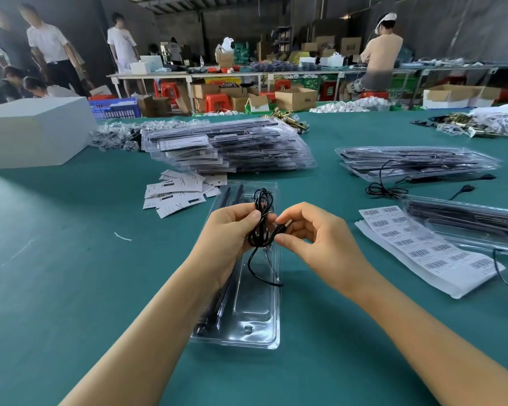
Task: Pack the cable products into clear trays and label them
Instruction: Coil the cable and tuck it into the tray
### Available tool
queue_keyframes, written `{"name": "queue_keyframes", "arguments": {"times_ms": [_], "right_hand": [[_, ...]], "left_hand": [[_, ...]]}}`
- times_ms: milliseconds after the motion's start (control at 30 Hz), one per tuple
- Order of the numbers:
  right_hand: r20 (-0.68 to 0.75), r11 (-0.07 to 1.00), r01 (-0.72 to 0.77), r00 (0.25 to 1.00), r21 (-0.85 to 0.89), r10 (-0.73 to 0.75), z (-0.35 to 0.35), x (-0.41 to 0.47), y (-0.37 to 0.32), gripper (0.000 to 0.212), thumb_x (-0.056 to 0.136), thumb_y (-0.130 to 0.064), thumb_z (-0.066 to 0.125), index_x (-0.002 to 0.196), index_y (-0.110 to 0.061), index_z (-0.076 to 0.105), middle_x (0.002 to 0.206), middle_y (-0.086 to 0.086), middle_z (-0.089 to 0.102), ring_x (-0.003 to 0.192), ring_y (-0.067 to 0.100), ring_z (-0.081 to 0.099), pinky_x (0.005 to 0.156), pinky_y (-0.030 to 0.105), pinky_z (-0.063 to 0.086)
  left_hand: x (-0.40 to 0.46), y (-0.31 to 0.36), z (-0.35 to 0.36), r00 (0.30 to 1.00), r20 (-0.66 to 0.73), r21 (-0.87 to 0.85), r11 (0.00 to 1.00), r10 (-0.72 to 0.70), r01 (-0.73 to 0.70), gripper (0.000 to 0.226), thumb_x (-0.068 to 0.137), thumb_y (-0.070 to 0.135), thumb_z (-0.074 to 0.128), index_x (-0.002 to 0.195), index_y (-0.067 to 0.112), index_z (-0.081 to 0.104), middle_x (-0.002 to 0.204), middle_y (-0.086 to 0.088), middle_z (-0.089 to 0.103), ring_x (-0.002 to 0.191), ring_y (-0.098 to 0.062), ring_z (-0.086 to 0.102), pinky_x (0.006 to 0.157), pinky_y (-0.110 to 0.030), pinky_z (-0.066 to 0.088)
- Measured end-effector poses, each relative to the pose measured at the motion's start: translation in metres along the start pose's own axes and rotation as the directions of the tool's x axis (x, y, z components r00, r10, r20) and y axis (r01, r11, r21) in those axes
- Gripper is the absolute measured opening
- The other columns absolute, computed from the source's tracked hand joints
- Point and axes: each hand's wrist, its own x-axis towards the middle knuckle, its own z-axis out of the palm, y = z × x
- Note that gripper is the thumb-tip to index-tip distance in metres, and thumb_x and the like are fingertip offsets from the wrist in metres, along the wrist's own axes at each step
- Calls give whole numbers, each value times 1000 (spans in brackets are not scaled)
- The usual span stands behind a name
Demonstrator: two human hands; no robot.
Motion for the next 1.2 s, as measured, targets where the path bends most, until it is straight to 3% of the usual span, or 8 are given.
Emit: {"name": "queue_keyframes", "arguments": {"times_ms": [100,233,367,500,700,867,1100,1200], "right_hand": [[-8,996,77,997,-56,-77,0,0,1,24,76,2,75,89,-15,64,94,1,63,77,10,62,78,24,52],[6,957,166,985,-238,-170,-4,3,7,21,75,-11,80,90,-12,65,109,-2,51,90,8,54,80,21,46],[181,817,300,954,-493,-241,-12,4,8,61,81,-35,73,137,-26,48,147,-9,33,132,20,35,108,30,31],[248,663,388,921,-640,-301,-12,5,5,47,86,-32,65,127,-10,60,111,2,66,113,32,53,88,50,47],[160,658,285,956,-696,-246,-17,6,6,27,90,-27,60,100,-4,69,85,8,62,79,31,54,69,45,46],[-97,768,52,984,-638,-147,-15,5,13,22,91,-24,64,102,-5,70,85,8,63,82,30,54,74,41,43],[-259,949,-205,956,-241,140,7,-2,11,24,90,-30,63,85,-7,71,76,13,67,74,28,58,71,42,49],[-238,942,-306,913,136,331,14,-5,6,16,87,-24,68,74,-21,75,71,-1,72,70,10,66,66,24,52]], "left_hand": [[-2,0,0,998,-62,98,995,24,-18,10,97,4,51,95,8,60,70,2,72,62,-9,66,62,-24,57],[-4,1,2,999,-42,131,991,2,4,7,94,2,54,91,8,57,67,-1,69,59,-13,63,61,-25,56],[-5,1,6,1000,23,173,985,-21,16,12,90,-1,58,87,4,68,74,-11,69,64,-17,63,64,-23,54],[-7,2,7,999,46,132,991,10,-16,12,89,0,60,85,2,70,78,-14,72,68,-16,67,64,-22,55],[-3,9,5,996,-67,15,998,-67,68,19,99,5,46,91,-3,62,89,-22,69,70,-20,69,65,-26,60],[-4,10,-2,989,2,307,941,-148,141,24,94,23,58,90,3,71,84,-10,74,63,-9,65,57,-17,52],[-6,1,7,993,15,113,987,-119,117,3,84,12,70,82,9,70,71,-3,70,66,-11,58,59,-14,49],[-6,-4,11,994,-13,67,991,-111,112,14,80,10,74,88,7,63,69,-5,69,65,-12,60,61,-17,51]]}}
